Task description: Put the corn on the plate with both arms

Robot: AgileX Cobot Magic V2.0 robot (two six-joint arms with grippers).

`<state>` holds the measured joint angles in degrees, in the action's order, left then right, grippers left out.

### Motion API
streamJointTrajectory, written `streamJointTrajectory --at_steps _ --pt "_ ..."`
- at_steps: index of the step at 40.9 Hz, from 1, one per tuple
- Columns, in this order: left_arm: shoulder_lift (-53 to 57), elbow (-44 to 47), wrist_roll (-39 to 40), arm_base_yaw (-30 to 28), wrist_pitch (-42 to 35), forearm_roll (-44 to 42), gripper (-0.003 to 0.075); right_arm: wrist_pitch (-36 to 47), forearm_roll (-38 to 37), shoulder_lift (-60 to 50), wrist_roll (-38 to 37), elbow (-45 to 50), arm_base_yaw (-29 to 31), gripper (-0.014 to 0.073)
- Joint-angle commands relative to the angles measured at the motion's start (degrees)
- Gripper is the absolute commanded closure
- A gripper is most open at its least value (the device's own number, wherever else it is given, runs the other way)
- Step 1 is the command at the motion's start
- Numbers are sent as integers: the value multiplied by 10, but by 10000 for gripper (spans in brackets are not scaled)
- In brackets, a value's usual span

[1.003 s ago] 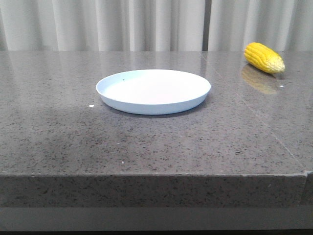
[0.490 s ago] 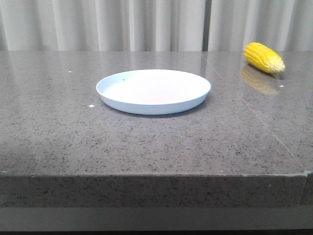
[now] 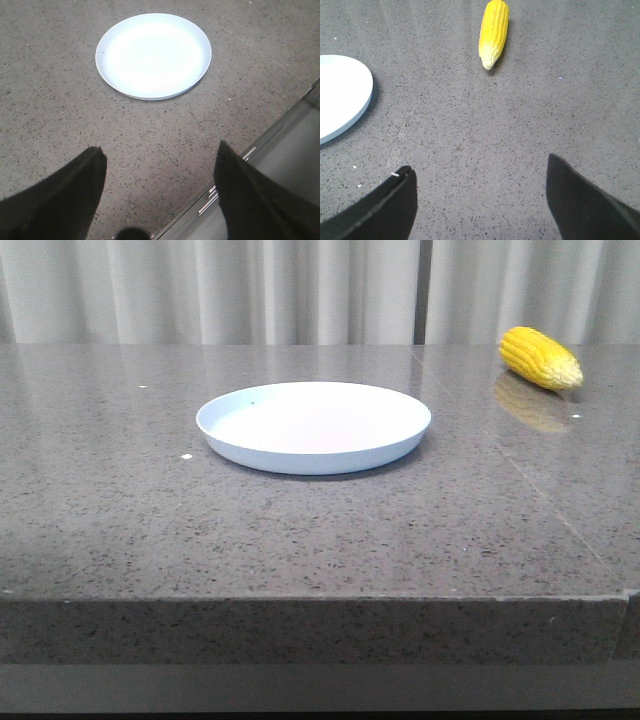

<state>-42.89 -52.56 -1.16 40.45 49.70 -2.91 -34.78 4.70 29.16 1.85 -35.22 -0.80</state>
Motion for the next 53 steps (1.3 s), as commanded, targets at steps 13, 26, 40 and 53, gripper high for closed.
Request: streamJointTrajectory --at_steps 13,26,40,53 --pt "2 -16 8 4 -42 4 259 70 -5 25 2 -42 4 30" --pt "2 -16 8 4 -42 4 259 42 -5 198 2 -153 4 29" --pt "2 -16 8 4 -42 4 259 -67 -16 458 2 -376 4 30" --pt "2 -16 8 4 -42 4 259 -89 -26 654 2 -558 4 30"
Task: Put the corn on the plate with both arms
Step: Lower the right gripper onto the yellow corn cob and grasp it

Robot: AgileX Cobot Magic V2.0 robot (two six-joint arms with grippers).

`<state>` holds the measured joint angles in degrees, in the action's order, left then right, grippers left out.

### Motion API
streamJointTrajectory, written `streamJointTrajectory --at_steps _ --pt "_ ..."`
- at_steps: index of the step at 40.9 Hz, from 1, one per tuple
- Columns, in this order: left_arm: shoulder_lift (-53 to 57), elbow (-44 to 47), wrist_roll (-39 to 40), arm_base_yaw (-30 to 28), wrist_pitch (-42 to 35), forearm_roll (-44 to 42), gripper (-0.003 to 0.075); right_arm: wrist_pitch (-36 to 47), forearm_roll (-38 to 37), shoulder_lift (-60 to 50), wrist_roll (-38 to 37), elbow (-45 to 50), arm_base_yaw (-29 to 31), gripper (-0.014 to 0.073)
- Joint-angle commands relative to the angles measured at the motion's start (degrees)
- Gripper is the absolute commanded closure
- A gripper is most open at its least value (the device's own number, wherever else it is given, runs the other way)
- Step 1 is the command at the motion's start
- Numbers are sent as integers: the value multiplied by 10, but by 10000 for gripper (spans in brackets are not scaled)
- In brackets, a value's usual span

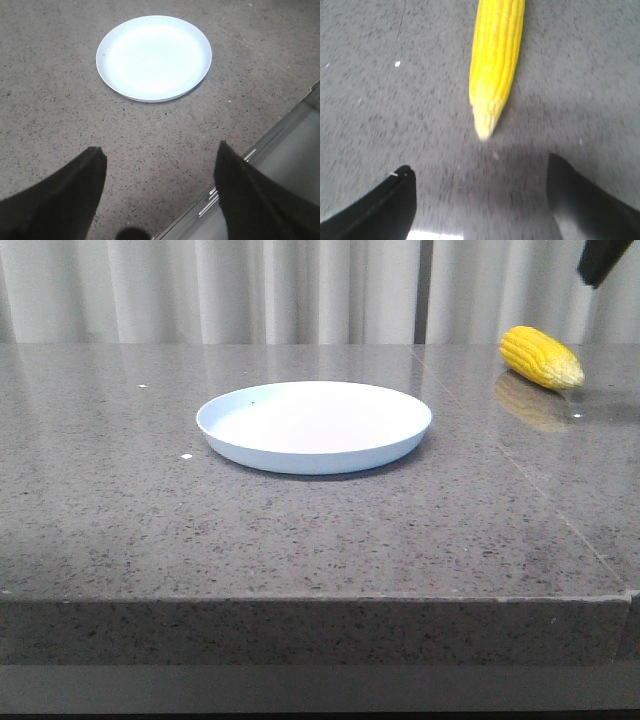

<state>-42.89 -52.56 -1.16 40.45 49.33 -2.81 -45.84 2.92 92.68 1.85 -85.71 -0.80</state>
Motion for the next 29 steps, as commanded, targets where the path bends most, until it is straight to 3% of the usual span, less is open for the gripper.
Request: streamJointTrajectory --at_steps 1,15,29 --pt "2 -16 8 4 -39 3 259 22 -11 30 2 -68 4 30" --pt "2 -16 8 4 -39 3 259 36 -14 177 2 -208 8 30" --pt "2 -16 8 4 -39 3 259 96 -6 244 1 -236 14 30"
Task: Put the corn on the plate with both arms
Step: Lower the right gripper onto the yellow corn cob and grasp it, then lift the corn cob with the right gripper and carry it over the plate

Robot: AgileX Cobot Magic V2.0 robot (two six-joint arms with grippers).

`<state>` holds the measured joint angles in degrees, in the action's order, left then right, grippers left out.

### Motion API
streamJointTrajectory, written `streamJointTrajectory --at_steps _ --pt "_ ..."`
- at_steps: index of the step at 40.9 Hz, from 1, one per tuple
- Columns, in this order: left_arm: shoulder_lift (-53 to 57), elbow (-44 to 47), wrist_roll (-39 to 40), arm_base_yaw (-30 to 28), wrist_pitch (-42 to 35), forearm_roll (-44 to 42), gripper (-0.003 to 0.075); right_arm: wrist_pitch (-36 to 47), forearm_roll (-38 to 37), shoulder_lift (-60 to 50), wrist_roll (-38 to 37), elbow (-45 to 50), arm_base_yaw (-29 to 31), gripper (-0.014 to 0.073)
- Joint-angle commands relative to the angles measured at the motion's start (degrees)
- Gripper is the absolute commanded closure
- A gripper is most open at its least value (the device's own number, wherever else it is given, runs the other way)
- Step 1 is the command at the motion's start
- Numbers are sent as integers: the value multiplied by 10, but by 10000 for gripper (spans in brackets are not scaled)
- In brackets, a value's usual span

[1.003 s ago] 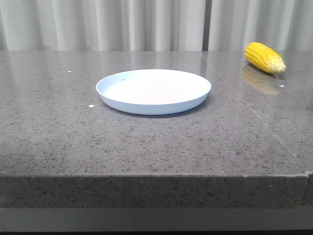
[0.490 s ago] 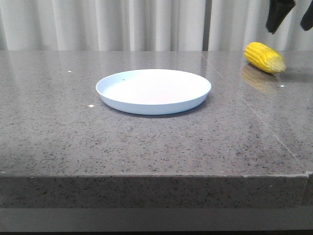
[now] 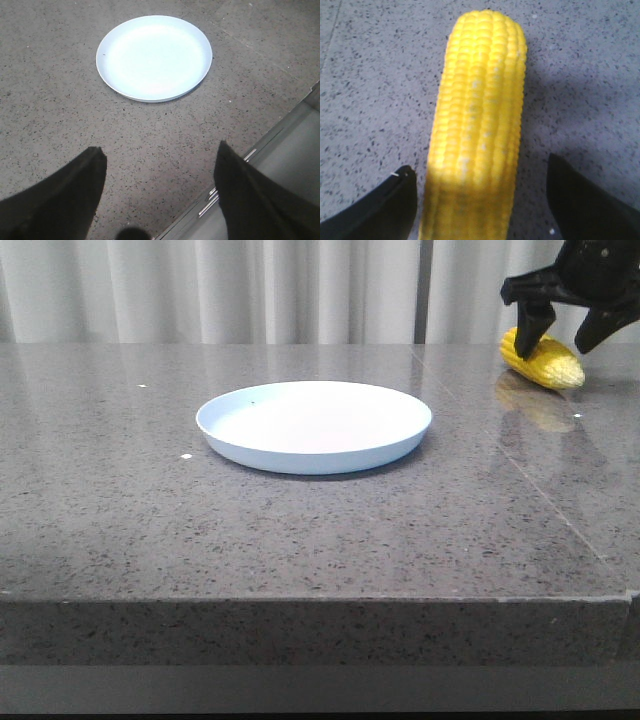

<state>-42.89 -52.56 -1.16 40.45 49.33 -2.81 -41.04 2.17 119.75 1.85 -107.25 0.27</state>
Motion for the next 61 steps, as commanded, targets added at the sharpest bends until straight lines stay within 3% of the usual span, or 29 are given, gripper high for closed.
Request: streamJointTrajectory --at_steps 1,8,15,17,27,35,51,61 --pt "2 -16 8 4 -39 3 259 50 5 -23 1 -21 3 30" --pt "2 -16 8 4 -39 3 259 57 23 -9 1 -21 3 57" --pt "2 -16 8 4 -39 3 259 42 29 -14 1 -21 3 324" --pt "2 -16 8 4 -39 3 259 32 29 -21 1 -21 3 356" --pt "2 -16 8 4 -39 3 259 -40 32 -81 2 -19 -5 354" --pt "2 -16 8 4 -39 3 259 -83 36 -144 27 -14 -61 354" --pt "2 -16 8 4 -39 3 259 24 86 -249 33 144 -227 354" --pt "2 -16 8 4 -39 3 259 104 96 -250 33 228 -291 354"
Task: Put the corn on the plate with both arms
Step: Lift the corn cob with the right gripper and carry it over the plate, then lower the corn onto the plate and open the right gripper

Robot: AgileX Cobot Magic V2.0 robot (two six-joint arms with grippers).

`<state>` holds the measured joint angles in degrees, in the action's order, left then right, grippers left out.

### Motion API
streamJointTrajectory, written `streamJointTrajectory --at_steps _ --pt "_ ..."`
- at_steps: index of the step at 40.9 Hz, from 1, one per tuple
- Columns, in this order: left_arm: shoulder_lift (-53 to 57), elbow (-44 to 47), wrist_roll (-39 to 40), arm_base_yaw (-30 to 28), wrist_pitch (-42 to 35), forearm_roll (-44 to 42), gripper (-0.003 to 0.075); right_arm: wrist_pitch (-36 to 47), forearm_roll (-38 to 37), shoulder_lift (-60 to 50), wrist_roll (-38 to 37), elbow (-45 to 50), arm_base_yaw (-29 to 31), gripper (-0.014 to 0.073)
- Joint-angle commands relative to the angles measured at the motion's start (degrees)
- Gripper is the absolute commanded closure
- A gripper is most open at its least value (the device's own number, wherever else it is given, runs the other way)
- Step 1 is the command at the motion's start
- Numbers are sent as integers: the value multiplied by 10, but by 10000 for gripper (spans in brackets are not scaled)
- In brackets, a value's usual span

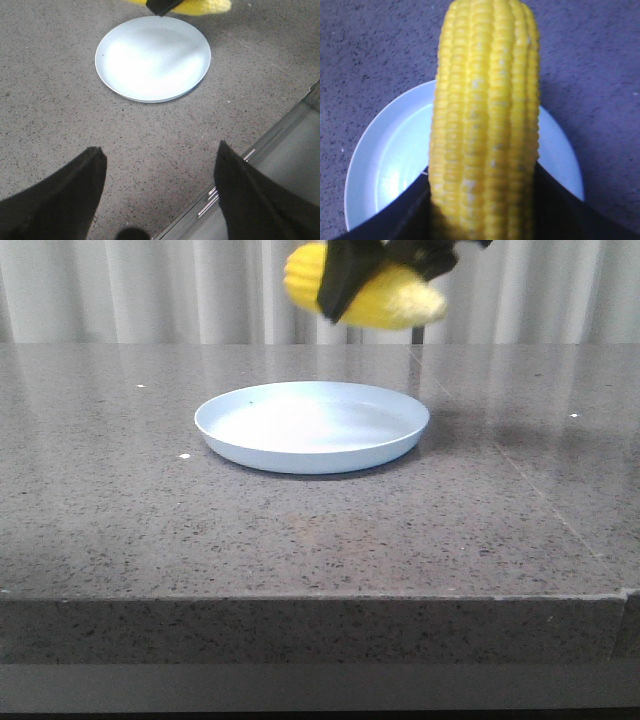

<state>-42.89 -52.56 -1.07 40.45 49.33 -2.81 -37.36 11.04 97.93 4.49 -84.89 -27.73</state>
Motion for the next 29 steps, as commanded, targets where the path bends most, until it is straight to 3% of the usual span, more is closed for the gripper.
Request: streamJointTrajectory --at_steps 1,11,29 --pt "2 -16 7 4 -39 3 259 75 8 -31 7 13 -15 354" --pt "2 -16 7 4 -39 3 259 139 27 -31 6 58 -21 354" --pt "2 -16 7 4 -39 3 259 179 27 5 6 58 -21 354"
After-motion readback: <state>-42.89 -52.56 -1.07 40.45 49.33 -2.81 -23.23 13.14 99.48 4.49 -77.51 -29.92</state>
